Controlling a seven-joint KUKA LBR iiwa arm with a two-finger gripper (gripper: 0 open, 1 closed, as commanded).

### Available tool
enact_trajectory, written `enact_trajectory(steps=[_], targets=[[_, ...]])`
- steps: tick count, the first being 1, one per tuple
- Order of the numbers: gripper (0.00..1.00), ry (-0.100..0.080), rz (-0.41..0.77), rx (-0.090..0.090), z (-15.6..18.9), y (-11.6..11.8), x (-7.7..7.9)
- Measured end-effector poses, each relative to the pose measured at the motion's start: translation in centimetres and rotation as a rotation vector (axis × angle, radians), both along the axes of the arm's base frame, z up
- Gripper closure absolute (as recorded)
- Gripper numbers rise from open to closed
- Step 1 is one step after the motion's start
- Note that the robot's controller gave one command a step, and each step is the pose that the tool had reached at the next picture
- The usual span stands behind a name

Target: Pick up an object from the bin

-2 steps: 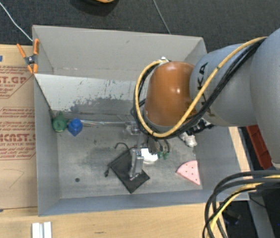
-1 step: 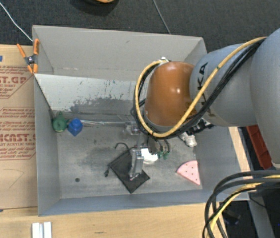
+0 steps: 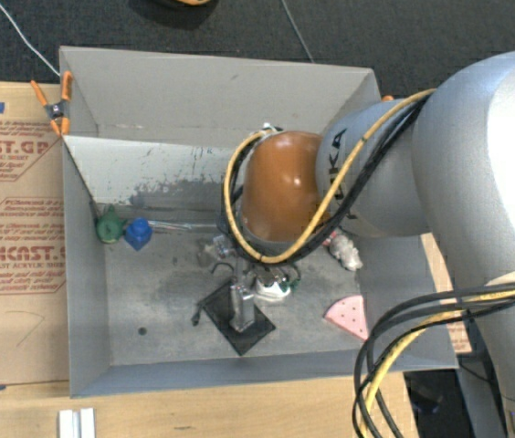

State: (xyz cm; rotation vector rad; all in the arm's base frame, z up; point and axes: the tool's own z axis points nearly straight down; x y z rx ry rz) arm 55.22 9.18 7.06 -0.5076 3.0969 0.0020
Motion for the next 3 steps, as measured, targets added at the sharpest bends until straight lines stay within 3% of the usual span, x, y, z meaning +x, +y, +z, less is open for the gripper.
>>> enact_trajectory(steps=[1,3], targets=[[1.00,0.003,0.098,0.001,0.06,-0.63,-2.66],[1.00,0.002,0.107,0.001,0.42,-0.85,-2.08]])
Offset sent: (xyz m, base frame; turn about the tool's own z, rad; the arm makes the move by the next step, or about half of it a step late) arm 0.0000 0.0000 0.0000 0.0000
